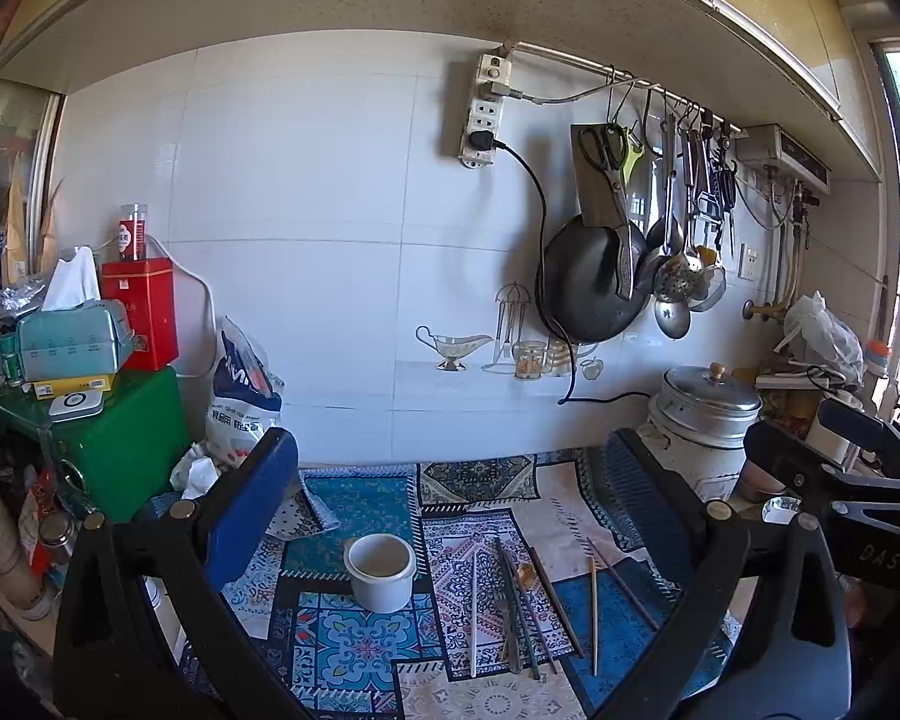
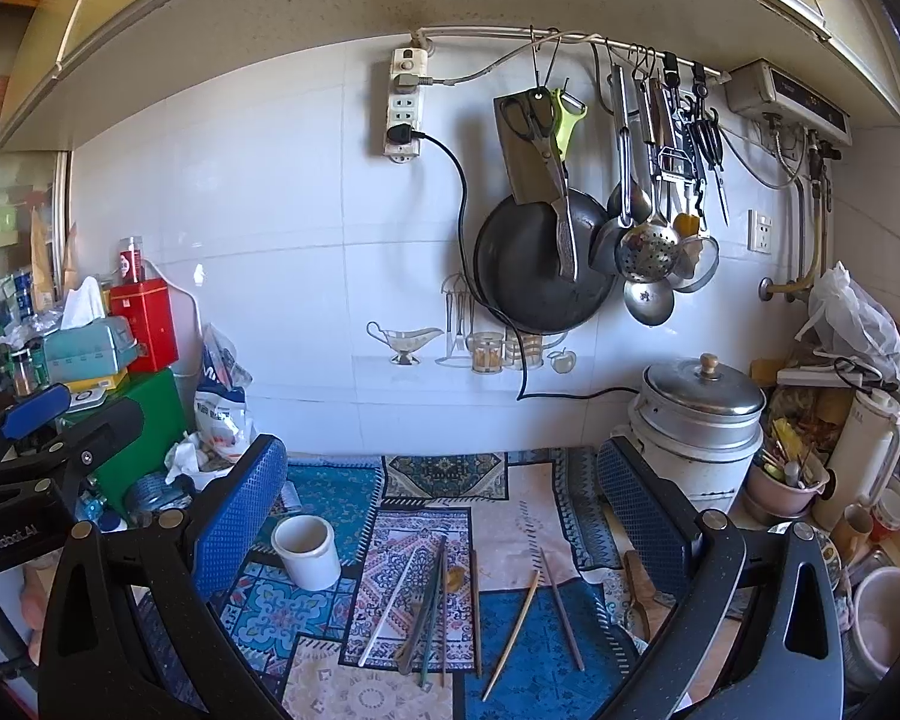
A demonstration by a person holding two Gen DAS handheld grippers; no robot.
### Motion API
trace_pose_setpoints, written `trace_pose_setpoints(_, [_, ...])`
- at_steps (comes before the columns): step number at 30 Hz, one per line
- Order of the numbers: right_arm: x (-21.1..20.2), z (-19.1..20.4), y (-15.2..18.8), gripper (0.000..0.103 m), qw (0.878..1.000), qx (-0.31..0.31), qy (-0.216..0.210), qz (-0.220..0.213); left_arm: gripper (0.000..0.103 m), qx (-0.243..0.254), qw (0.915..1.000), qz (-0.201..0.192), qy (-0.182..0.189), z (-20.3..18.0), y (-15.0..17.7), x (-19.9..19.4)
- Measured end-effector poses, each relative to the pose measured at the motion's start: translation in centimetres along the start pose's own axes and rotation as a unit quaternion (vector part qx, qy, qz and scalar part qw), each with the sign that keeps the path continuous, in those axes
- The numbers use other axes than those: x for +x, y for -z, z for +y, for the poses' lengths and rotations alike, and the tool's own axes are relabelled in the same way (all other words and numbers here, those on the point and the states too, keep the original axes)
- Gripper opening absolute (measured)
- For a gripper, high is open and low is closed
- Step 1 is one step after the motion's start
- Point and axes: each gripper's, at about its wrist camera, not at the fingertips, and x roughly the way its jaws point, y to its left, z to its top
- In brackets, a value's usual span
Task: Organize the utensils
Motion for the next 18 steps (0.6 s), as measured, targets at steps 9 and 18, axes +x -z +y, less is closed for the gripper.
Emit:
trace_pose_setpoints(9, [3.1, -0.1, 1.4, 0.103, 0.998, 0.017, 0.055, 0.036, 0.103, 0.009, 0.9993, 0.025, 0.025, 1.6, 1.0, 3.4])
trace_pose_setpoints(18, [7.9, -2.3, 6.3, 0.103, 0.979, 0.029, 0.153, 0.131, 0.103, 0.034, 0.9927, 0.107, 0.044, 2.6, 5.0, 10.7])
